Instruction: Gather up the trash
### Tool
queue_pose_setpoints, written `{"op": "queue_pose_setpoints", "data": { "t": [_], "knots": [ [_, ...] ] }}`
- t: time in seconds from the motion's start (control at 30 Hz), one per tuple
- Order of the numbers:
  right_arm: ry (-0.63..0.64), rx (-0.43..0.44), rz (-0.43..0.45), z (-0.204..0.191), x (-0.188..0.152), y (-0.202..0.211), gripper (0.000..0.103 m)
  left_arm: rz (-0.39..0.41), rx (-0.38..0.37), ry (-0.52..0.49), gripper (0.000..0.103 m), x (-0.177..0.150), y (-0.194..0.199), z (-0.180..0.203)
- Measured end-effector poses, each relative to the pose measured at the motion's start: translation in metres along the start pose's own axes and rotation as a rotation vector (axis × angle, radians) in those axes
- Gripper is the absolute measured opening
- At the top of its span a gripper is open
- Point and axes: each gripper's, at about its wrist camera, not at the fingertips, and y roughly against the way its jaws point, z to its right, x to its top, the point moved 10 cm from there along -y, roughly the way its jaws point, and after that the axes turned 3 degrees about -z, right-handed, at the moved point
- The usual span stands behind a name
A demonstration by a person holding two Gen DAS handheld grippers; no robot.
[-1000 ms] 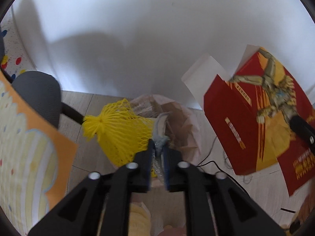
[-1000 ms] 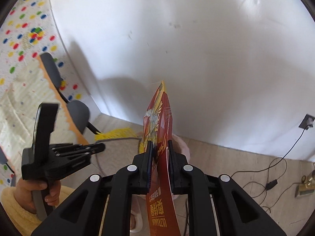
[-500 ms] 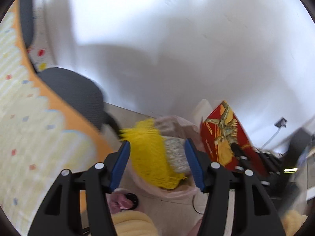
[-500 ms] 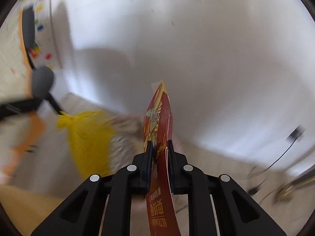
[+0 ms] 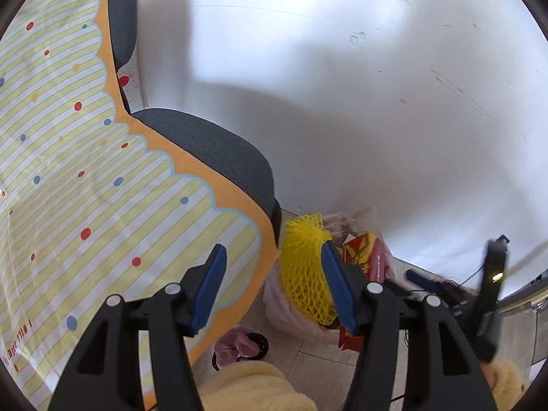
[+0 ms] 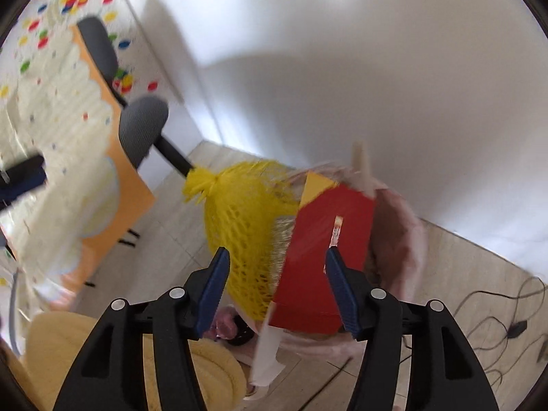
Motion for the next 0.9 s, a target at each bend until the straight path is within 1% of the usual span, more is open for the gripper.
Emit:
{"op": "queue_pose_setpoints", "data": {
  "t": [0.13, 0.2, 0.3, 0.4, 0.43, 0.47, 0.5, 0.57, 0.67, 0.73, 0.8, 0.83, 0.9],
  "knots": [
    [0.021, -0.011, 0.033, 0.000, -0.005, 0.041, 0.059, 0.002, 0.006, -0.016, 0.056, -0.011, 0.012, 0.015],
    [0.044, -0.035, 0.047, 0.000, -0.010, 0.060, 0.059, 0.006, 0.010, -0.027, 0.056, -0.017, 0.017, 0.021],
    [0.051, -0.051, 0.042, 0.003, -0.015, 0.083, 0.059, -0.002, 0.026, -0.030, 0.058, -0.029, 0.026, 0.033],
    [0.034, -0.021, 0.030, -0.001, -0.030, 0.126, 0.059, -0.019, 0.058, -0.050, 0.059, -0.044, 0.034, 0.043],
    [0.041, -0.023, 0.025, -0.004, -0.034, 0.135, 0.059, -0.021, 0.067, -0.057, 0.062, -0.048, 0.037, 0.047],
    [0.055, -0.030, 0.021, -0.006, -0.040, 0.146, 0.060, -0.022, 0.083, -0.065, 0.067, -0.055, 0.041, 0.052],
    [0.068, -0.033, 0.017, -0.008, -0.046, 0.157, 0.062, -0.024, 0.092, -0.071, 0.070, -0.061, 0.045, 0.058],
    [0.080, -0.043, 0.007, -0.009, -0.053, 0.167, 0.064, -0.032, 0.083, -0.087, 0.072, -0.072, 0.050, 0.071],
    [0.102, -0.060, -0.001, -0.011, -0.059, 0.182, 0.064, -0.044, 0.070, -0.079, 0.078, -0.089, 0.059, 0.088],
    [0.116, -0.062, 0.004, -0.012, -0.058, 0.190, 0.066, -0.044, 0.071, -0.083, 0.085, -0.095, 0.066, 0.096],
    [0.133, -0.071, 0.019, -0.012, -0.057, 0.197, 0.070, -0.018, 0.092, -0.090, 0.097, -0.098, 0.077, 0.101],
    [0.145, -0.068, 0.028, -0.014, -0.055, 0.202, 0.071, -0.006, 0.107, -0.093, 0.097, -0.098, 0.082, 0.101],
    [0.161, -0.061, 0.037, -0.018, -0.052, 0.208, 0.078, 0.009, 0.145, -0.096, 0.097, -0.098, 0.092, 0.099]
  ]
}}
